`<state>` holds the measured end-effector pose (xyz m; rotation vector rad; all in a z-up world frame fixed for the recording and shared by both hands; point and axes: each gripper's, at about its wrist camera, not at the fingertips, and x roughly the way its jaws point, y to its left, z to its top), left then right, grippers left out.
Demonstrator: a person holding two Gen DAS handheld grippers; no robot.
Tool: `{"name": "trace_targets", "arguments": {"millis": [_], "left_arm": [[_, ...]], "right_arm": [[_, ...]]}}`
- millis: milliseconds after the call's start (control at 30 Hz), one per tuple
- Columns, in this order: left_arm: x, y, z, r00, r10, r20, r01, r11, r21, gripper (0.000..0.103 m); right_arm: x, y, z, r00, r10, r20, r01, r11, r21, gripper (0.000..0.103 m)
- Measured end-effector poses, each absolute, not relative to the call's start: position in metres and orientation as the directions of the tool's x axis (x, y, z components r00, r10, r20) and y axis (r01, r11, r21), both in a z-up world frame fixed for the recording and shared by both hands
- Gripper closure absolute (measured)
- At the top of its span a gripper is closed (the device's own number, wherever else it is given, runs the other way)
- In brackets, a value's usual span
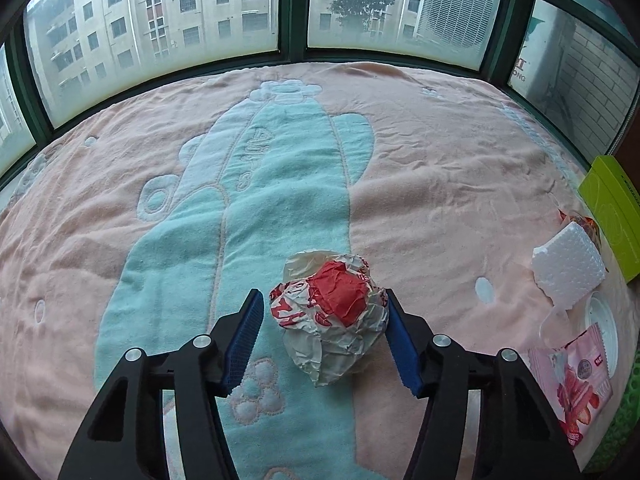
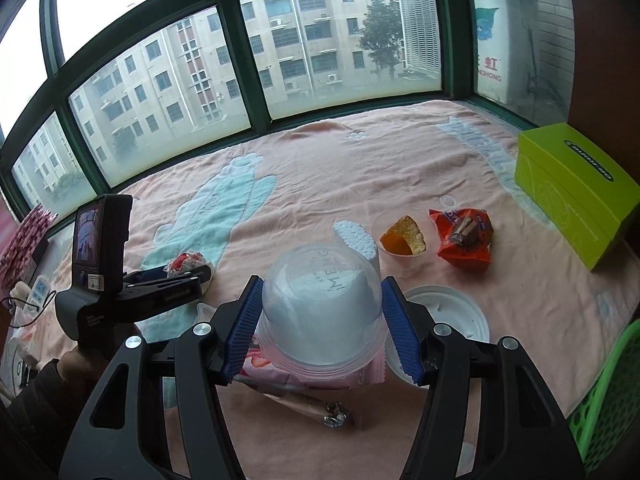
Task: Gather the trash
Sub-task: 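Carry the paper ball and dome cup into the green basket, then open both tools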
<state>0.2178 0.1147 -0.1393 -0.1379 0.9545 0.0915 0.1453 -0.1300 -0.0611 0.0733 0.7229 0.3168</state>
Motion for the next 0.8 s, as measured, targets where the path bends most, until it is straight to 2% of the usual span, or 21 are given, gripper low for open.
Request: {"name": "trace_targets", "arguments": {"millis": [67, 200, 433, 800], "left_arm": [[0.218, 0.112, -0.137, 0.582, 0.012, -0.813, -0.132, 0.988, -0.079, 0.058], [0.212, 0.108, -0.128, 0.602, 0.011, -0.798, -0.13, 0.988, -0.084, 0.061], [0.186, 0.102, -0.083, 0.682, 0.019, -0.731, -0.124, 0.988, -0.091, 0.062], [0.136, 0.049, -0.017, 0.77, -0.096, -0.63, -0.008, 0.987, -0.16, 0.062]], "right_arm": [[0.141, -0.133, -0.06, 0.712, 0.299, -0.636, -0.248, 0.954, 0.17, 0.043], [0.131, -0.141, -0.058, 0.722, 0.291, -0.628, -0.23, 0.957, 0.179, 0.043], [0.112, -0.159, -0.05, 0.744, 0.27, -0.611, -0.2, 0.963, 0.182, 0.043], [0.074, -0.201, -0.035, 0.792, 0.191, -0.579, -0.122, 0.98, 0.156, 0.043]]}}
